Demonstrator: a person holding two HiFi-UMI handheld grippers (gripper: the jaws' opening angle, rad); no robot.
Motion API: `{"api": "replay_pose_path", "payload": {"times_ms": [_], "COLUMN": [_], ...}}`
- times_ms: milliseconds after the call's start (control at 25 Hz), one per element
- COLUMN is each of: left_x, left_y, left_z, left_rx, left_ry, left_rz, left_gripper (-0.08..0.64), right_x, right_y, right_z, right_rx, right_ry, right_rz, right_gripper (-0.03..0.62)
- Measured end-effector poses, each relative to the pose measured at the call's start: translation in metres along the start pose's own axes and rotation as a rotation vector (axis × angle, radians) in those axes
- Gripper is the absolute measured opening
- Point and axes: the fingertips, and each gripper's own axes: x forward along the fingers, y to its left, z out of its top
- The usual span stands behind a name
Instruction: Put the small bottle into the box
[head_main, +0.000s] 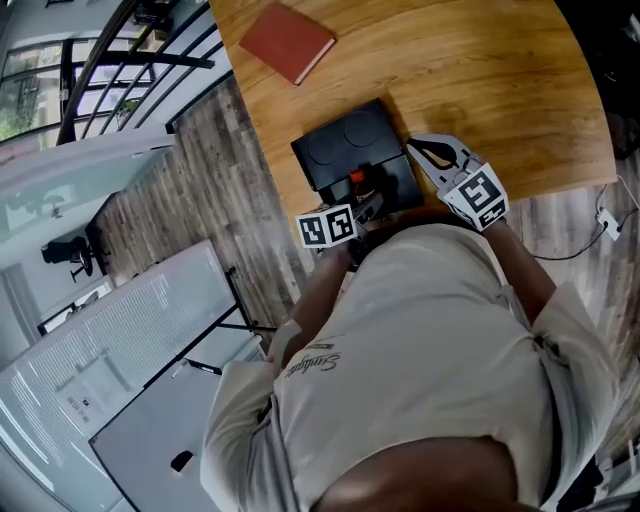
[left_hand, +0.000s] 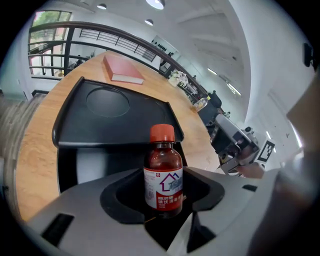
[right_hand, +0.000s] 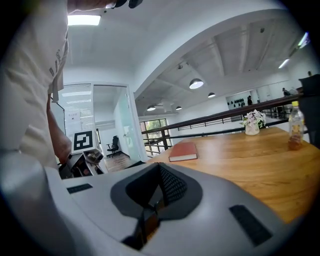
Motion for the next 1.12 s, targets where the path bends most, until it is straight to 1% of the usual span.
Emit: {"api": "replay_pose_path", "payload": {"times_ms": [160,520,680,840,960,1120], "left_x": [0.005,0.016,0.021,0.025,0.027,0.031], "left_y": [0.005,0.020,0.026,0.033,0.039,0.041], "left_z": [-0.009,-0.024,-0.026,-0.026,-0.027,-0.031], "left_rx": [0.002,-0.050,-0.097,-0.127,-0.164,-0.205], "left_ry": [0.050,0.106,0.120,0.140,0.144,0.169], "left_rz": [0.028,0.039,0.053,0.093,0.119,0.134], "left_gripper": [0.225,0.225,0.226,0.226,0.225,0.227], "right_x": [-0.006,0.002,0.007,0.009,0.009,0.006], "right_y": [-0.007,-0.013,-0.014,-0.015,-0.016,-0.019], "right_z": [-0.008,-0.009,-0.009,-0.010,-0.011,-0.016], "right_rx": [0.032,0.023,0.022,0.024,0.030,0.041], "right_ry": [-0.001,0.005,0.010,0.017,0.019,0.026], "right_rz": [-0.028,-0.011,0.003,0.012,0.016,0.014], "right_gripper": [-0.005,-0.005,-0.005,-0.005,-0.005,-0.005]}}
